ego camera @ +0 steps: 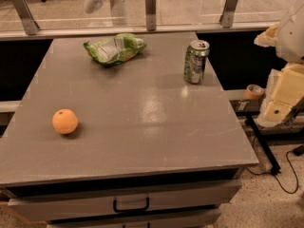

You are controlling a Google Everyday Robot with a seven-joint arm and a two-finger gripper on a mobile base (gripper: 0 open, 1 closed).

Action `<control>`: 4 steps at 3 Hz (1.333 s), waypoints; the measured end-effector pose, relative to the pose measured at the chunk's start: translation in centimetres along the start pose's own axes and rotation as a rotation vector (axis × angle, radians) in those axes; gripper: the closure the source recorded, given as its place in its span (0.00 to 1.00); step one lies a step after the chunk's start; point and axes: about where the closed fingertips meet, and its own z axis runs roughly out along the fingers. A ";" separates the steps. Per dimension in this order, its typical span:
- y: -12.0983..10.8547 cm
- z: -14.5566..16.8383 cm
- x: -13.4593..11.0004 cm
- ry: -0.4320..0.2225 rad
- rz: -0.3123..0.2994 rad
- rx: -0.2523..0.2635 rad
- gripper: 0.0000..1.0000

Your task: Move green rice chip bag near orange

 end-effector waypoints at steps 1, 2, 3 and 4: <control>-1.0 0.1 -3.1 -0.001 -0.101 0.068 0.00; -1.0 0.0 -3.2 -0.002 -0.101 0.069 0.00; -3.0 -0.2 -6.6 -0.032 -0.190 0.122 0.00; -6.4 0.8 -11.7 -0.066 -0.333 0.182 0.00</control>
Offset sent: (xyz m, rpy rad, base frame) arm 0.0126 0.0248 0.0073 -0.0343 -0.0678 0.0719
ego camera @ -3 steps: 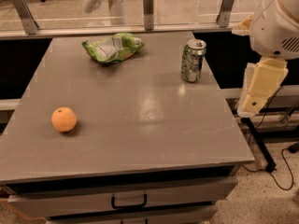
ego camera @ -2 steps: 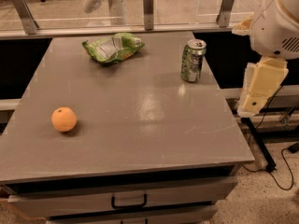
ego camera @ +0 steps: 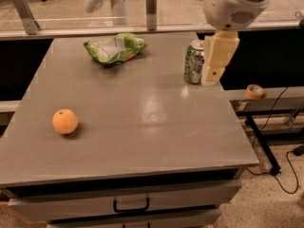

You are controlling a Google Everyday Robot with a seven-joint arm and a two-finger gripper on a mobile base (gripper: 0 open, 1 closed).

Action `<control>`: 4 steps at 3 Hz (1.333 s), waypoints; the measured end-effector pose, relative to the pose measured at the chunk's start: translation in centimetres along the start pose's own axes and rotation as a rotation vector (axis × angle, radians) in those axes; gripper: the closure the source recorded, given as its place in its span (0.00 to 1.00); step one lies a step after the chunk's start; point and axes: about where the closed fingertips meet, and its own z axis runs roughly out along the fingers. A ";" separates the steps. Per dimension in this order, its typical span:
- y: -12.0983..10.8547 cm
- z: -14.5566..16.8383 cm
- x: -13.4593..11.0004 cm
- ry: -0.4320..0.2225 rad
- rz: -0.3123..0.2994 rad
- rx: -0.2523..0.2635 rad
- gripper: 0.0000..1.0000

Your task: Move green rice chip bag near orange

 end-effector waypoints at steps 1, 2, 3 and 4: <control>-3.2 3.2 -3.7 -0.059 -0.126 0.017 0.00; -5.9 7.7 -7.3 -0.136 -0.202 0.005 0.00; -6.0 8.5 -7.5 -0.142 -0.205 -0.004 0.00; -6.8 8.8 -8.0 -0.120 -0.191 0.026 0.00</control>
Offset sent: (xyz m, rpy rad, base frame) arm 0.1245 0.1430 -0.0548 0.0612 -0.0237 0.3599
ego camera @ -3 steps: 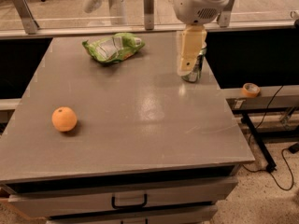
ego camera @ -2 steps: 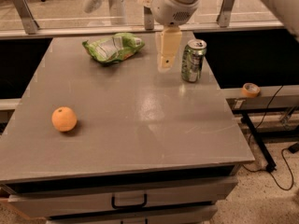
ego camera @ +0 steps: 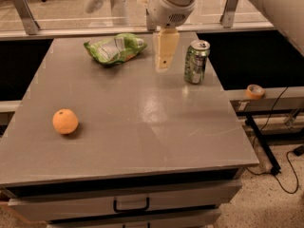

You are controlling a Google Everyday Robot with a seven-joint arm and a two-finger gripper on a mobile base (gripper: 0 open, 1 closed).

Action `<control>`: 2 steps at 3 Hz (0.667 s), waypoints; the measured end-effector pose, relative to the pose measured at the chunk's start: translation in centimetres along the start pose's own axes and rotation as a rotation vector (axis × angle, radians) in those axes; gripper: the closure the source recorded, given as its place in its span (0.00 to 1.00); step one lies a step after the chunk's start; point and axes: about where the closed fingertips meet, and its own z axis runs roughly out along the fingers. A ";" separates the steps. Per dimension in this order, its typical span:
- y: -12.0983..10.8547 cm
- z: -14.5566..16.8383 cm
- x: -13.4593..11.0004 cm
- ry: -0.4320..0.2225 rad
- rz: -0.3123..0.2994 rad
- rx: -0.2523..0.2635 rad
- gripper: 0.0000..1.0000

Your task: Move green rice chip bag near orange

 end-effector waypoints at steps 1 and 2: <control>-4.3 2.7 -0.6 -0.014 -0.033 0.067 0.00; -8.9 7.1 -2.1 -0.099 -0.063 0.089 0.00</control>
Offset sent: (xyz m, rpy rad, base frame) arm 0.1703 0.1164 -0.0083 0.2068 -0.0870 0.1832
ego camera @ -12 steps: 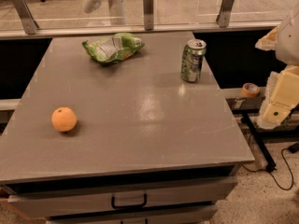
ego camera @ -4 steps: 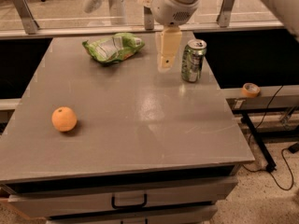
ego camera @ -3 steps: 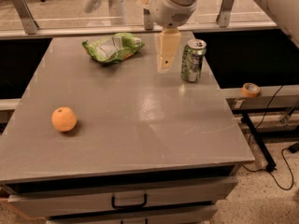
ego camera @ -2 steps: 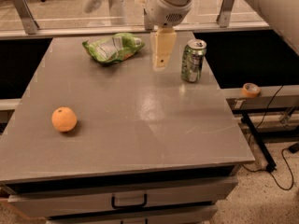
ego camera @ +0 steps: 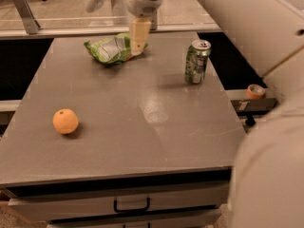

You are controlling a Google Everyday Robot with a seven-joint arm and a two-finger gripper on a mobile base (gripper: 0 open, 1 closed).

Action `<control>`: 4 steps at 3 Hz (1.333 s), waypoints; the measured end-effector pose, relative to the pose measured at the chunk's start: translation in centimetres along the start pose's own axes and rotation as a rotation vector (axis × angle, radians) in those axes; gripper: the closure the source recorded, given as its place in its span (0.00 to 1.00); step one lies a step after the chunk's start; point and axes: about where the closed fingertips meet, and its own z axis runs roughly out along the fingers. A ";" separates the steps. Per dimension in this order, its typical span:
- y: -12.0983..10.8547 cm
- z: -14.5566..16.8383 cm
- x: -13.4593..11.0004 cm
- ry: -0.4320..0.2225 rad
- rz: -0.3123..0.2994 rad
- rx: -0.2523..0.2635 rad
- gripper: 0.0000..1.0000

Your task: Move green rice chip bag near orange

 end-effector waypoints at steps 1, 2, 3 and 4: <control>-2.2 6.1 -1.7 -0.115 0.015 -0.011 0.00; -2.7 11.4 -2.5 -0.182 0.031 -0.046 0.00; -1.7 14.8 -2.1 -0.206 0.065 -0.101 0.15; -1.1 16.2 -1.5 -0.206 0.077 -0.147 0.39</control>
Offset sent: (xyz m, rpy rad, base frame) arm 0.1030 0.1085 -0.0982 0.1763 0.1629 0.1377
